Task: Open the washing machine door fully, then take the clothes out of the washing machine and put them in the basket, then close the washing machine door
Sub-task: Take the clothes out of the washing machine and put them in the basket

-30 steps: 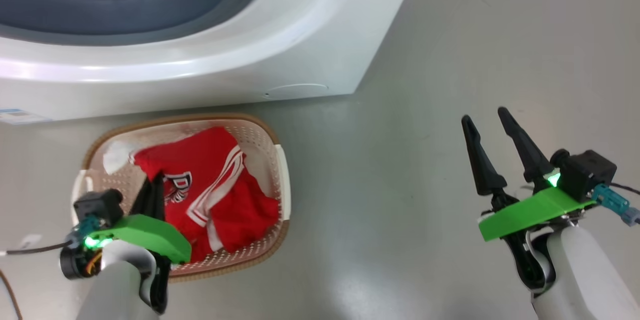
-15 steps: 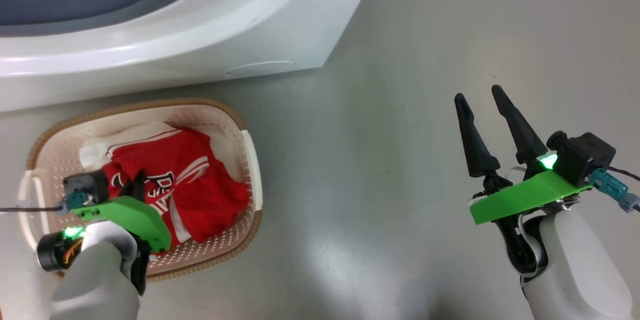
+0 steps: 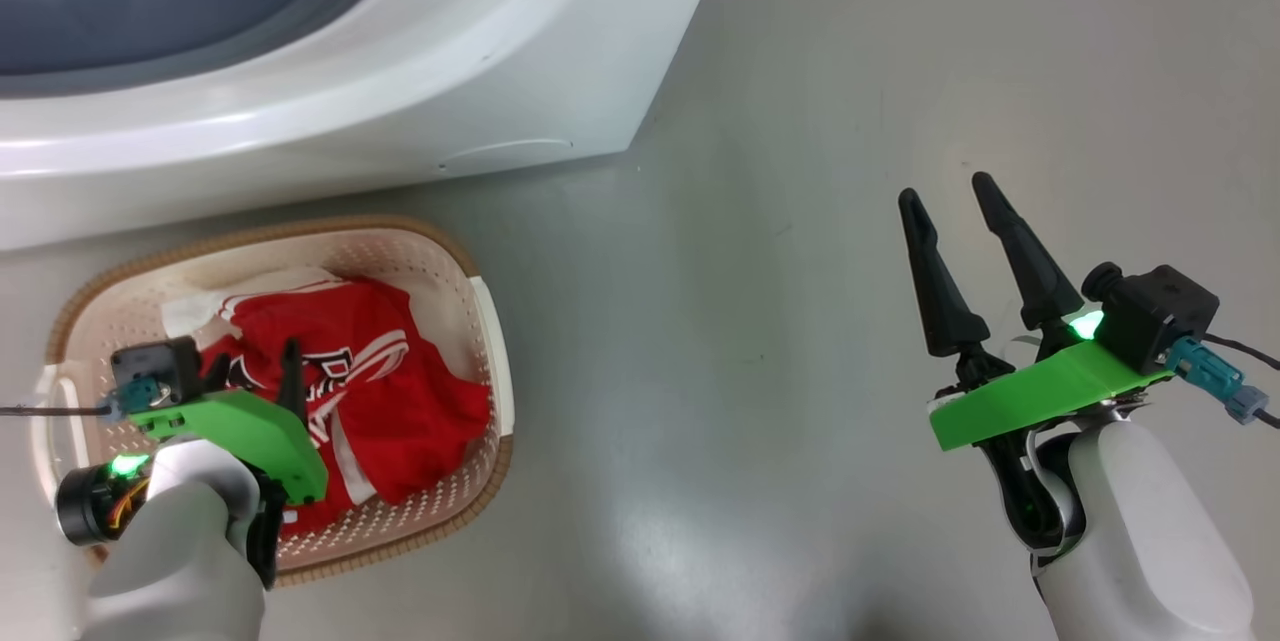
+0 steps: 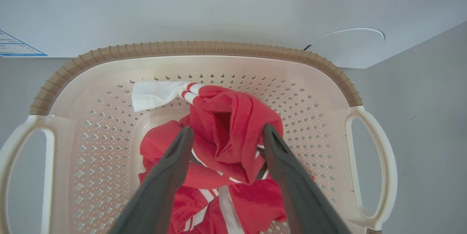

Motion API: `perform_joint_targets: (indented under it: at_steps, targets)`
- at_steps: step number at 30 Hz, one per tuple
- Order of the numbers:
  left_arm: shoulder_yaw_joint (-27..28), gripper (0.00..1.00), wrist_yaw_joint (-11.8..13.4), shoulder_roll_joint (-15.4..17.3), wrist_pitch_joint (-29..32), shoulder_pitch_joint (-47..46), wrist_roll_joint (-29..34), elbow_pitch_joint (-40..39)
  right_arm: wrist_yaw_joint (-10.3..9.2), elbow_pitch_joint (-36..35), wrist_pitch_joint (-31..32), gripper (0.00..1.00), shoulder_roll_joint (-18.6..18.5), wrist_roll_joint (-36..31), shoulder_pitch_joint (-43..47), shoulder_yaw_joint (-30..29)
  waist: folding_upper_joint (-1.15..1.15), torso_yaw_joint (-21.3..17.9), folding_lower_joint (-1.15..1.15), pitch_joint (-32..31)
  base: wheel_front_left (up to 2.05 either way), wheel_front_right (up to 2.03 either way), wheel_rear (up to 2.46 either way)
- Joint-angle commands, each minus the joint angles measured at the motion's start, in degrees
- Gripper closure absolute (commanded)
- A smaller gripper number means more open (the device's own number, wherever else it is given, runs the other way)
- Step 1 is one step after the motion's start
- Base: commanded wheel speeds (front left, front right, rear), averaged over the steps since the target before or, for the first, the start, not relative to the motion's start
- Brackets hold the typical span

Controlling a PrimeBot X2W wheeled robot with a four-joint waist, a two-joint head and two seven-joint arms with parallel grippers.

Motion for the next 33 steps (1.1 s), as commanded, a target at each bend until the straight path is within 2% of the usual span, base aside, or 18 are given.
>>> perform_joint_targets:
  at_steps: [1, 5, 22, 26, 33]
  targets:
    - [0.9, 0.0, -0.1, 2.0, -0.5, 1.2, -0.5, -0.2, 0.09, -1.0, -0.7, 0.0, 0.2, 0.1, 0.9, 1.3, 0.0, 0.2, 0.0, -0.9, 0.0, 0.0, 0.0]
    - [1.1, 0.0, -0.1, 1.9, -0.5, 2.0, -1.2, -2.1, 0.09, -0.7, -0.7, 0.0, 0.2, 0.1, 1.4, 1.5, 0.0, 0.6, 0.0, -2.6, 0.0, 0.0, 0.0]
    - [-0.1, 0.0, -0.2, 1.0, -0.5, 10.5, -4.5, -19.3, 0.09, 1.0, -0.7, 0.0, -2.5, 0.5, 5.0, 1.6, 0.0, 4.0, 0.0, -12.2, 0.0, 0.0, 0.0]
    - [1.3, 0.0, -0.2, 1.6, -0.5, 13.7, -2.3, -26.7, 0.09, 1.4, -0.7, 0.0, -3.3, 0.6, 6.3, 1.4, 0.0, 5.1, 0.0, -14.8, 0.0, 0.0, 0.0]
    - [5.4, 0.0, -0.2, 0.5, -0.5, 19.3, 1.2, -35.5, 0.09, 1.8, -0.7, 0.0, -4.0, 0.8, 8.4, 1.0, 0.0, 6.1, 0.0, -18.3, 0.0, 0.0, 0.0]
